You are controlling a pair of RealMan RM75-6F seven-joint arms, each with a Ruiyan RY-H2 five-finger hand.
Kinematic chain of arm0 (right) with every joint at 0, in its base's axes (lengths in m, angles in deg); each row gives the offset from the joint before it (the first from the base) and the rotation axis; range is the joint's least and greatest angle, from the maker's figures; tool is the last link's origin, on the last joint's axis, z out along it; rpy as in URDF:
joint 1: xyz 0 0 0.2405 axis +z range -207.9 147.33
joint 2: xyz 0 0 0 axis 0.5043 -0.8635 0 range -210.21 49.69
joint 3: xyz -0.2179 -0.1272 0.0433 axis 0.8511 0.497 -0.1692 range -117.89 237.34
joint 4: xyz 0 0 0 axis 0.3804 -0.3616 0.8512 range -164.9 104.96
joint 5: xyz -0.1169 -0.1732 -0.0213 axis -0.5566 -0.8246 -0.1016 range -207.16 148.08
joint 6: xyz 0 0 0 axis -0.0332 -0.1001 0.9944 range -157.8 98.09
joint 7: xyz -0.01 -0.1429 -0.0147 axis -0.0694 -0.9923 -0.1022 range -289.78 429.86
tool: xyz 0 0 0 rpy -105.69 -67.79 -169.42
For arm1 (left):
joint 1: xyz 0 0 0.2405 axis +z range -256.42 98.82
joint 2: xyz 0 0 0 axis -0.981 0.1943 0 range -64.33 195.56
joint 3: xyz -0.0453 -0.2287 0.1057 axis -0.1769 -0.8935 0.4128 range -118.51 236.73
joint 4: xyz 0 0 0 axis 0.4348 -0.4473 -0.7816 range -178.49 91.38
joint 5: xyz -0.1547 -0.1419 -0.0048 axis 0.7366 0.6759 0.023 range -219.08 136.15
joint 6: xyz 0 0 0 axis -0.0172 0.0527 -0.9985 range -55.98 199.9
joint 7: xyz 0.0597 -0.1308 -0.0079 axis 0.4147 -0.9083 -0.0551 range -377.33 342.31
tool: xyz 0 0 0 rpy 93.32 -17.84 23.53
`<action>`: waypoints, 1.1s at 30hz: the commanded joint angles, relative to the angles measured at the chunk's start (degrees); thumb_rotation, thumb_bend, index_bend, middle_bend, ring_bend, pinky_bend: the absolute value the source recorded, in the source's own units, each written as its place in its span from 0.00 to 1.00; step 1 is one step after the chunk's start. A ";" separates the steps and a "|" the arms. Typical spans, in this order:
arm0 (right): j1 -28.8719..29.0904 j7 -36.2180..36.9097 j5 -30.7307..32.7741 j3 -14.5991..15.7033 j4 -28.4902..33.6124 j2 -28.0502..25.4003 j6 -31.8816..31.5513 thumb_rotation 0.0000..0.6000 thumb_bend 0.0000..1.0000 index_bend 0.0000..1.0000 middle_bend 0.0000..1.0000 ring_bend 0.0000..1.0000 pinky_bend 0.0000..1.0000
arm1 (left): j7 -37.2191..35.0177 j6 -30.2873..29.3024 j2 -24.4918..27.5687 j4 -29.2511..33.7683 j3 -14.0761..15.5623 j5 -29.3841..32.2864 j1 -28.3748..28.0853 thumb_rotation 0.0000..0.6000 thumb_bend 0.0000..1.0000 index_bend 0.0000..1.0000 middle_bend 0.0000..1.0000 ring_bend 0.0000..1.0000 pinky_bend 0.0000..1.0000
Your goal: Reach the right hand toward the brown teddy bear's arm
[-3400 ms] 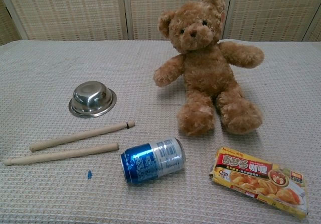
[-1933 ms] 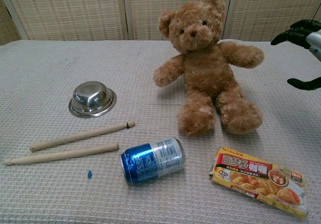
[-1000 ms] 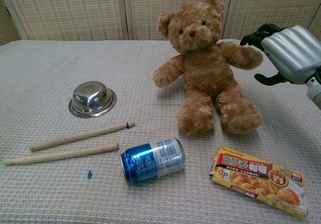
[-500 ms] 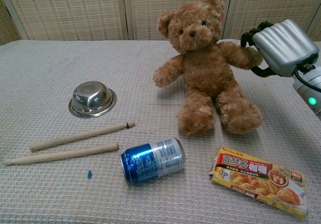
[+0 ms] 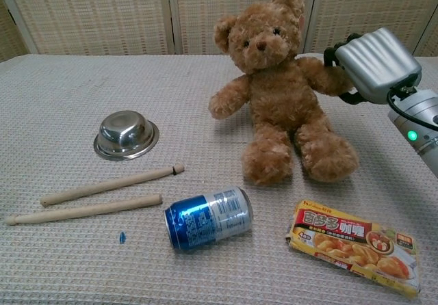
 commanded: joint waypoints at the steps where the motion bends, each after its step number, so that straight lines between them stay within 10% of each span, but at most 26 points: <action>1: 0.54 0.09 0.49 -0.03 -0.79 0.20 -0.38 1.00 0.19 0.49 0.46 0.38 0.63 | 0.01 0.03 -0.01 -0.02 0.02 -0.04 -0.02 1.00 0.44 0.32 0.35 0.34 0.49; 33: 0.93 0.99 2.53 1.66 -1.36 -0.50 -0.75 1.00 0.20 0.54 0.48 0.39 0.64 | 0.25 -0.18 -0.08 0.04 0.14 -0.35 0.03 1.00 0.44 0.32 0.35 0.35 0.49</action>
